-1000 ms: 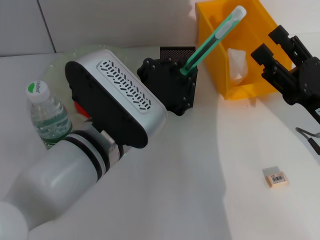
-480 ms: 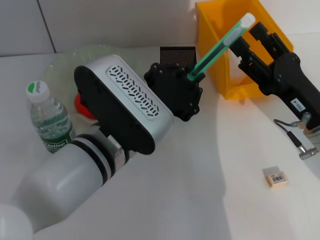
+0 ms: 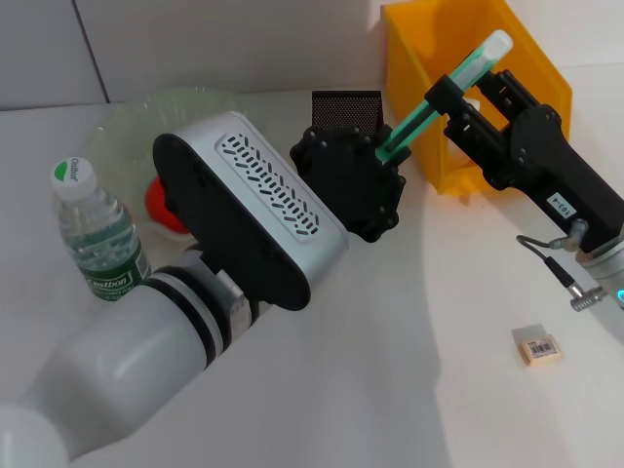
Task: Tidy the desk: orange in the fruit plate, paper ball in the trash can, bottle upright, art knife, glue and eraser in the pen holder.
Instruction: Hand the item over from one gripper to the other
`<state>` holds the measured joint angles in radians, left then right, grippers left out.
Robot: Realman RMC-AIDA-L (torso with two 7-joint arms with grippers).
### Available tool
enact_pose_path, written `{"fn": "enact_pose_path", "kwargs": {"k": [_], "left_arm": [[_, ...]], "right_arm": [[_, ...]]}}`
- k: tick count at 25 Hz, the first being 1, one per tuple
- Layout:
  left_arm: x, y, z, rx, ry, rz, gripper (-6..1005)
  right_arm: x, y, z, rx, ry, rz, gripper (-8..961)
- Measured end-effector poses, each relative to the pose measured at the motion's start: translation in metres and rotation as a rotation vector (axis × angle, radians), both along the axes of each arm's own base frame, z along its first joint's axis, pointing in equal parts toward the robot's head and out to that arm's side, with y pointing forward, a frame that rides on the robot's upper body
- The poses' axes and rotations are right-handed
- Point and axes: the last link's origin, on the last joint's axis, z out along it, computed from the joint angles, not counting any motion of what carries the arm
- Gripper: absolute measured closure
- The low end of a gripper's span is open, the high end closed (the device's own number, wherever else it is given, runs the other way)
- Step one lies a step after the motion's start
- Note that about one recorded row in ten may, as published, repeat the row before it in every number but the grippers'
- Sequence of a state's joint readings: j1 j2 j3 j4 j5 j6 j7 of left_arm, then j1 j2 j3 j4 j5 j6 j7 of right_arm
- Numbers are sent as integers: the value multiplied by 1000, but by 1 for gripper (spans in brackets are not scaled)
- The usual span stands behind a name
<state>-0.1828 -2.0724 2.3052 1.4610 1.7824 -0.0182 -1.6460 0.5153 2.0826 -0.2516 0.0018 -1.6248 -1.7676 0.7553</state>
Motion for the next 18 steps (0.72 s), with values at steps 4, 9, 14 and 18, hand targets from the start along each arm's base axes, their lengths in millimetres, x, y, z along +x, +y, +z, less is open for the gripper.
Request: {"fn": "enact_pose_path", "kwargs": {"k": [4, 9, 14, 18], "left_arm": [[1, -2, -2, -6, 1, -6, 793], [2, -3, -3, -12, 2, -9, 792], [4, -5, -4, -16, 1, -15, 790], [5, -6, -4, -21, -1, -18, 789]], "right_arm": [[1, 0, 1, 3, -6, 2, 247], [0, 1, 1, -9, -21, 14, 433], [1, 2, 0, -35, -40, 23, 558], [1, 4, 0, -44, -59, 25, 555]]}}
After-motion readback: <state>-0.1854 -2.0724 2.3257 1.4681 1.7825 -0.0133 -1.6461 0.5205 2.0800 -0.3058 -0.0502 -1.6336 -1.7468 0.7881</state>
